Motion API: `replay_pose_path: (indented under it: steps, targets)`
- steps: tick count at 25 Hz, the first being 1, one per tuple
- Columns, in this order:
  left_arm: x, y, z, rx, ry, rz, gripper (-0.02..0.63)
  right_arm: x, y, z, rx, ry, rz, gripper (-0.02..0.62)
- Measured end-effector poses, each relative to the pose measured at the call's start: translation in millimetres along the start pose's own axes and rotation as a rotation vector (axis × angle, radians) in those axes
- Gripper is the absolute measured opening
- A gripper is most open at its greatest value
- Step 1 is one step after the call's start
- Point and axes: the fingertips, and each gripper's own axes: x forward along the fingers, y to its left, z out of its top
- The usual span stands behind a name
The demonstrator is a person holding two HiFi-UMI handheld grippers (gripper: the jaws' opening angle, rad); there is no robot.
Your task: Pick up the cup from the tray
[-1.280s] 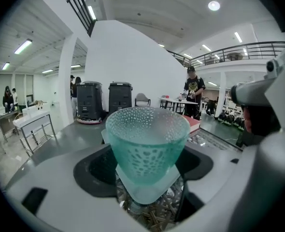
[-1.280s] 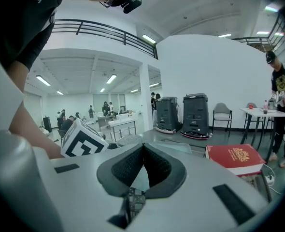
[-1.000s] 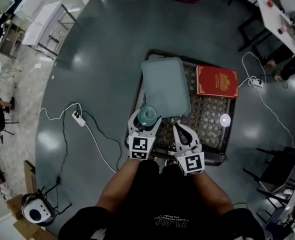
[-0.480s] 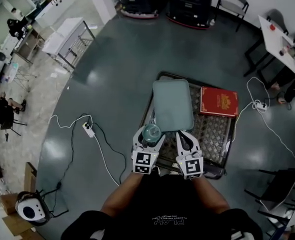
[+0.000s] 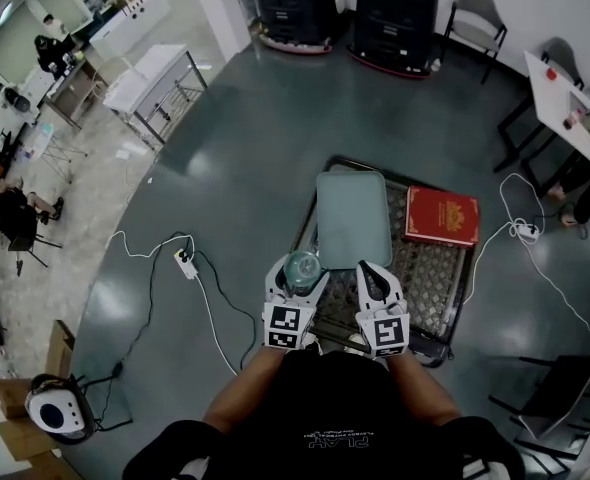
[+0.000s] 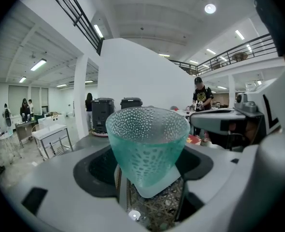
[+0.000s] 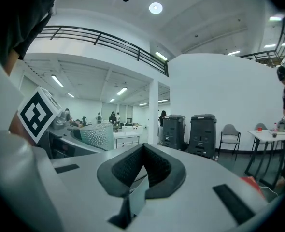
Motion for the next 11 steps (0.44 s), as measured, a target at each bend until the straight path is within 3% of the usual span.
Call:
replay_pose_path:
  steps: [11]
  targets:
    - [-15.7, 16.4, 13.2, -0.02, -0.038, 0.047, 0.367, -7.9, 5.0, 4.3, -0.036, -0.01, 0.017, 0.008]
